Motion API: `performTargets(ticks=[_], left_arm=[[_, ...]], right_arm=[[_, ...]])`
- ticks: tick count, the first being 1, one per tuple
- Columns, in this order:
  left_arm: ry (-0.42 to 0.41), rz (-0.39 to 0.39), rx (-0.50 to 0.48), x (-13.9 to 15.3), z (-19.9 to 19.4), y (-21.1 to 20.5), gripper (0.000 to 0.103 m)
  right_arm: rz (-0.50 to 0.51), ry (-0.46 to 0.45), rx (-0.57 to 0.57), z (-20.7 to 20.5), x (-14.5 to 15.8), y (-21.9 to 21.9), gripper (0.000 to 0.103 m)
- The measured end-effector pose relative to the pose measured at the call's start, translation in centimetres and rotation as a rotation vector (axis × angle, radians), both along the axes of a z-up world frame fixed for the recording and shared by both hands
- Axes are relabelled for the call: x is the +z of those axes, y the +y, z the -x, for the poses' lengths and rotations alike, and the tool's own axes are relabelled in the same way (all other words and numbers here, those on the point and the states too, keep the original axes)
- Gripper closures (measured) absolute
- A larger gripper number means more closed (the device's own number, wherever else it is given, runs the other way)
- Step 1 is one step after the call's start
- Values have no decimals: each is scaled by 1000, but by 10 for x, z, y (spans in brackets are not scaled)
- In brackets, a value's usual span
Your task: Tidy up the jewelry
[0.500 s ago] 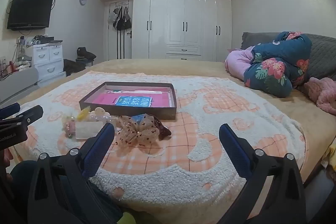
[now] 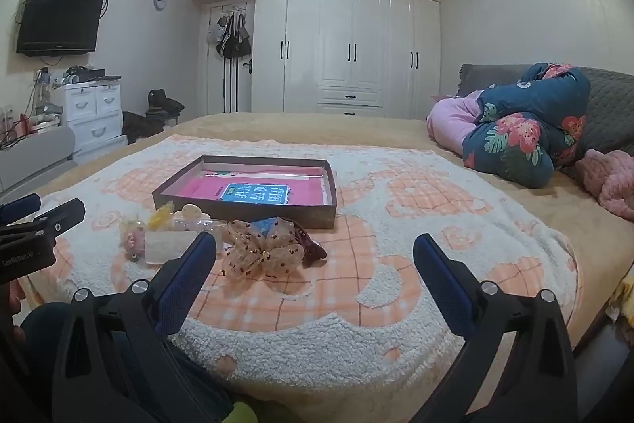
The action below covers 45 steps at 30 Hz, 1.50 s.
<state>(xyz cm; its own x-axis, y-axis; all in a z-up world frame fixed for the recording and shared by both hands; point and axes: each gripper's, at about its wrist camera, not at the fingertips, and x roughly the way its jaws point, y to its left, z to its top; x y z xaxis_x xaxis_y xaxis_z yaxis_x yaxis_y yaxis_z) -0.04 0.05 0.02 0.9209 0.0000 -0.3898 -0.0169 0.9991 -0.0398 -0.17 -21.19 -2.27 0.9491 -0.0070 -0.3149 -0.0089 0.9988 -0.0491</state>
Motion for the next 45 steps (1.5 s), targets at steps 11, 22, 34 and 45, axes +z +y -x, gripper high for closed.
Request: performTargets(ticks=[11, 22, 34, 45], left_arm=[[-6, 2, -2, 5, 0, 3, 10], [-7, -1, -3, 2, 3, 3, 10], [-12, -8, -3, 4, -2, -1, 10], [-15, -10, -5, 5, -1, -3, 10]], right_arm=[[4, -2, 7, 0, -4, -1, 6], [2, -2, 8, 0, -3, -1, 6], [5, -7, 0, 0, -2, -2, 6], [3, -13, 5, 1, -2, -2, 6]])
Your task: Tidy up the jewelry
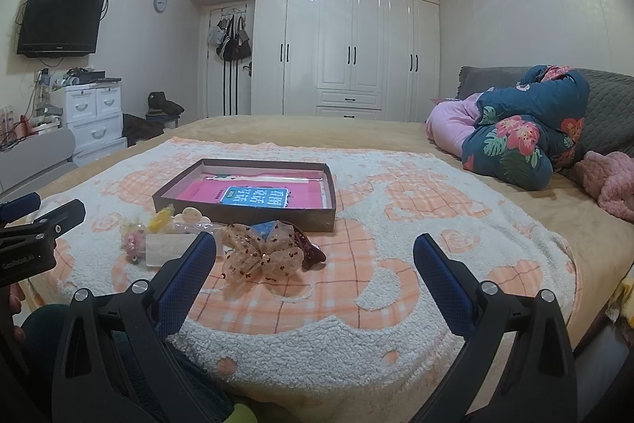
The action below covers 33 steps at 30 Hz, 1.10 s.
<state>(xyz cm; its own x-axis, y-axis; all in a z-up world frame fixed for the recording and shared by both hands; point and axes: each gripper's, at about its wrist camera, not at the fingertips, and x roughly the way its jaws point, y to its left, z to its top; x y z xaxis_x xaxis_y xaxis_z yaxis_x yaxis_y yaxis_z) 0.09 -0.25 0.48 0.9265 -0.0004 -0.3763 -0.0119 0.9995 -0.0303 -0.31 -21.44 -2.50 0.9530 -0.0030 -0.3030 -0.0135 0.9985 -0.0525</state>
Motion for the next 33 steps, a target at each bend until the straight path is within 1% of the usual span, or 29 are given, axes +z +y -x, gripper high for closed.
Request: performTargets(ticks=[12, 17, 23, 30, 33], left_arm=[[1, -1, -1, 1, 0, -1, 10], [12, 15, 5, 2, -2, 2, 10], [64, 49, -9, -3, -9, 11, 10], [139, 53, -41, -10, -27, 13, 10], [165, 67, -66, -11, -37, 15, 10]], right_arm=[[8, 10, 41, -2, -2, 6, 6], [14, 23, 63, -6, -4, 10, 6], [30, 55, 97, -17, -8, 18, 6], [48, 109, 132, -36, -15, 24, 6], [60, 122, 140, -45, -18, 27, 6]])
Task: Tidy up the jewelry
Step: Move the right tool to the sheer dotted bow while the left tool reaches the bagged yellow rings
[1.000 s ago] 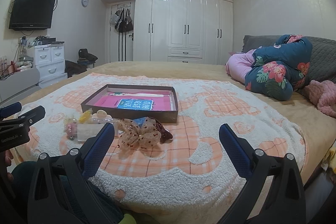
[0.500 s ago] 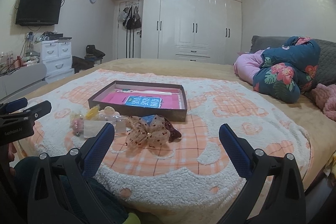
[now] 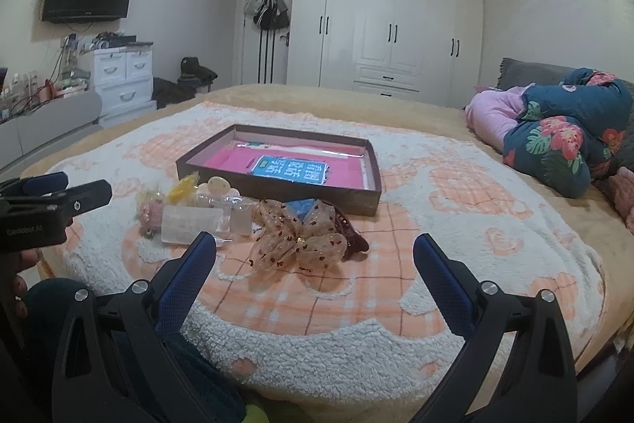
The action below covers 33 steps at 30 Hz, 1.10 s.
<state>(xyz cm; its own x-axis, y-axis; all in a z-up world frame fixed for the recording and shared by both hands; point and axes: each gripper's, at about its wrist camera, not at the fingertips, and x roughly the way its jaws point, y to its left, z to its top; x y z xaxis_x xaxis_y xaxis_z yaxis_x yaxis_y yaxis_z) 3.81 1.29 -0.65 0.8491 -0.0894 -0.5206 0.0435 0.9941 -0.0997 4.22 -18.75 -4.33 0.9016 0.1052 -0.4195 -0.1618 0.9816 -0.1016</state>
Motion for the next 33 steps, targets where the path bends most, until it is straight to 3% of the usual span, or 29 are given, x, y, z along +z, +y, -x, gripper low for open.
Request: performTargets(ticks=[17, 26, 33], left_arm=[[110, 11, -153, -7, -75, -6, 10], [163, -8, -212, -19, -105, -7, 12], [212, -10, -255, -25, -125, -10, 26]], right_arm=[[7, 198, 35, -62, -32, 9, 6], [16, 223, 55, -84, -40, 15, 6], [15, 246, 66, -101, -43, 19, 6]])
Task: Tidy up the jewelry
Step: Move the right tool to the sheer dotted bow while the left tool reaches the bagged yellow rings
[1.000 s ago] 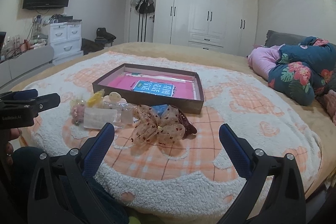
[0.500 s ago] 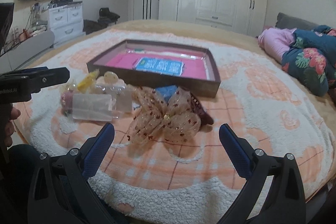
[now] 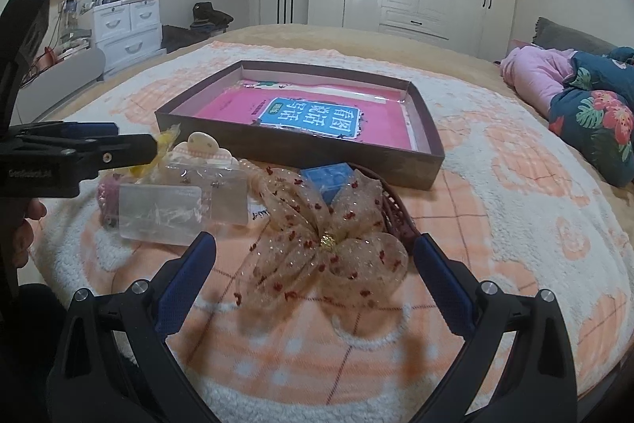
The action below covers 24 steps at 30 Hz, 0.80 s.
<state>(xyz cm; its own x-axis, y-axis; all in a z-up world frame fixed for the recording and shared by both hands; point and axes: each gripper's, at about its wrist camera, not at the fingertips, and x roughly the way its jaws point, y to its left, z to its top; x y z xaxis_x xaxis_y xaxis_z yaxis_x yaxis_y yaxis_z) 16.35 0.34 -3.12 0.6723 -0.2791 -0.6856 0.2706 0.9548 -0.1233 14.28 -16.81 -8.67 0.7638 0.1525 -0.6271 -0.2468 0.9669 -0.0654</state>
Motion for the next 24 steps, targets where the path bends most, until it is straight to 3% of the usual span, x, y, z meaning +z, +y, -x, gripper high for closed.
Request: performTargets(ticks=[6, 10, 18, 24], left_arm=[[53, 11, -20, -9, -14, 0, 30], [84, 59, -36, -12, -23, 9, 30], [155, 166, -66, -22, -44, 24, 29], [172, 186, -94, -23, -56, 27, 28]], right_arm=[[-11, 21, 6, -10, -6, 1, 6], [-29, 40, 1, -18, -9, -2, 7], [-17, 60, -6, -24, -17, -7, 44], [-36, 48, 2, -22, -14, -15, 63]])
